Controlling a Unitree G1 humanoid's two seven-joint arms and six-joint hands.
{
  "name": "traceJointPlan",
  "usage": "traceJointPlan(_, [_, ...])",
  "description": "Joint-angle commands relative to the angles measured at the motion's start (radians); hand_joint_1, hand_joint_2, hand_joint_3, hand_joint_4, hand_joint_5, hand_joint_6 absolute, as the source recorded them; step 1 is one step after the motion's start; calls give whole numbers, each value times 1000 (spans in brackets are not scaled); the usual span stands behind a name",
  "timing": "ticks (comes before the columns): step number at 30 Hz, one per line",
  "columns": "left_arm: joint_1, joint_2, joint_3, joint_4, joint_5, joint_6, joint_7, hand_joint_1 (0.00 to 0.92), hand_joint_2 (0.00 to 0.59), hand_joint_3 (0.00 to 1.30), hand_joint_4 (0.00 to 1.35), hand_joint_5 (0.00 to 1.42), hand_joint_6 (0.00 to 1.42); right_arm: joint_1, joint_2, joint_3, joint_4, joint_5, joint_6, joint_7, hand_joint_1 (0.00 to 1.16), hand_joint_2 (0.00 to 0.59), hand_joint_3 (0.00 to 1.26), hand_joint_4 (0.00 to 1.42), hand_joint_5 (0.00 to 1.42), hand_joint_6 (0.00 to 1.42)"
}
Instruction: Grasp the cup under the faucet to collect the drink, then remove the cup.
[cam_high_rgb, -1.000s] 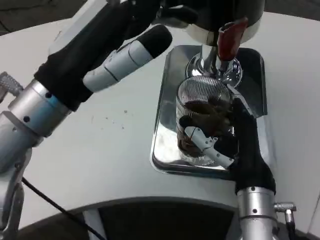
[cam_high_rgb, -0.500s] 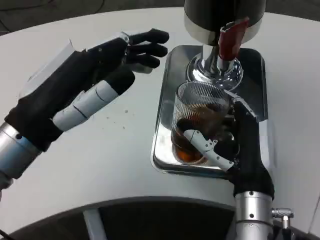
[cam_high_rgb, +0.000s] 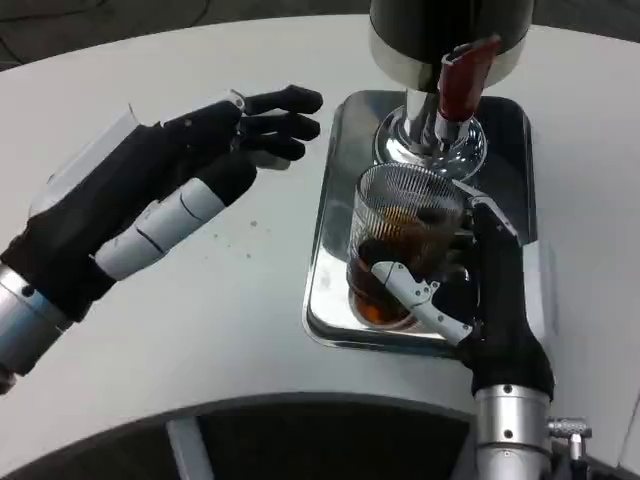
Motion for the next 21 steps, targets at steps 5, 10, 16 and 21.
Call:
traceJointPlan(5, [46,21,38,-7,7,-14,7,0,146,273,280,310,300,41,-34,-10,-22,-19,-60,-24,694,248,507,643,710,418])
traceJointPlan(10, [65,24,51,-5,8,-18,11,0,147,273,285,311,301,54,-54,-16,-39,-29,-74,-27,703,253,523,660,735,443])
traceJointPlan(16, [93,28,64,0,15,-29,9,0,147,273,288,311,302,79,-64,-29,-64,-29,-93,-35,707,253,573,704,783,495])
traceJointPlan(21, [114,37,85,18,37,-53,20,0,147,273,289,311,303,98,-69,-35,-90,-30,-97,-30,710,250,596,732,817,537])
